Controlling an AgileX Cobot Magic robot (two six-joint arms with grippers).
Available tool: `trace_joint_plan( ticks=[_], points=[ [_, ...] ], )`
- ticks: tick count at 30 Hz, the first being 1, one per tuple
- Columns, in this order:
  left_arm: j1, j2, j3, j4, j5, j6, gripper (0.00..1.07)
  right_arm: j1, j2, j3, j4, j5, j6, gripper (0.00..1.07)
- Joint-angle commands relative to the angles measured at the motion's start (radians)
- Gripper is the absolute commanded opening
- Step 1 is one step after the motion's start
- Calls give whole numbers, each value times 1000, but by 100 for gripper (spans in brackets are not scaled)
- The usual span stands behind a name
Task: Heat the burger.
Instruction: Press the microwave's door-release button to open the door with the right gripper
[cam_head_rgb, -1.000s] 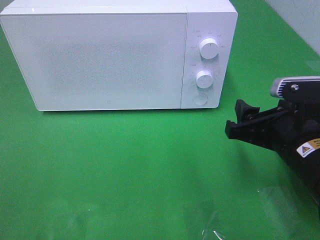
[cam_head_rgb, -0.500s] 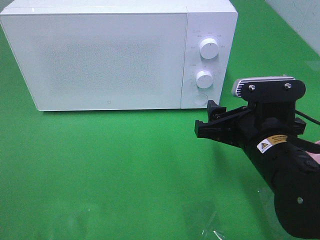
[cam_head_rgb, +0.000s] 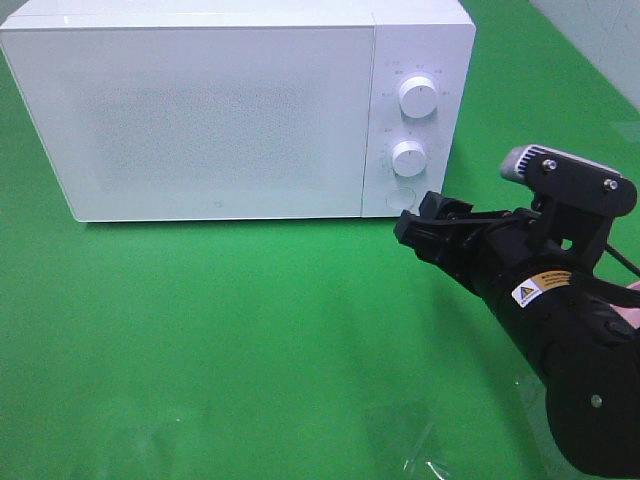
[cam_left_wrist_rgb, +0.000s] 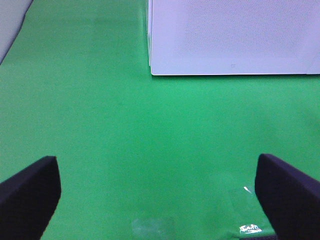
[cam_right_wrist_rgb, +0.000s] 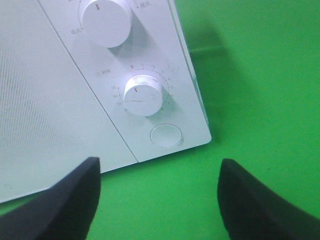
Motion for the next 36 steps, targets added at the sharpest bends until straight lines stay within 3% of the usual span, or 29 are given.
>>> trace_joint_plan(
  ticks=[1, 8, 9, 11, 12, 17, 19, 36],
  points=[
    [-5, -15, 4, -1, -15, 0, 98, 1, -3, -7, -3, -58, 144, 60],
    [-5, -15, 4, -1, -15, 0, 98, 1, -3, -7, -3, -58, 523, 43],
    [-5, -15, 4, -1, -15, 0, 98, 1, -3, -7, -7, -58, 644, 35],
    [-5, -15, 4, -1, -15, 0, 98, 1, -3, -7, -9, -58, 683, 33],
    [-5, -15, 4, -1, -15, 0, 98, 1, -3, -7, -16, -58, 764, 25],
    [-5, -15, 4, -1, -15, 0, 98, 1, -3, -7, -21, -58, 892, 13],
    [-5, -15, 4, -1, -15, 0, 98, 1, -3, -7, -21, -57, 957, 3],
    [-5, -15, 4, -1, -15, 0, 98, -2, 71, -26, -16, 28, 1088, 0]
  ],
)
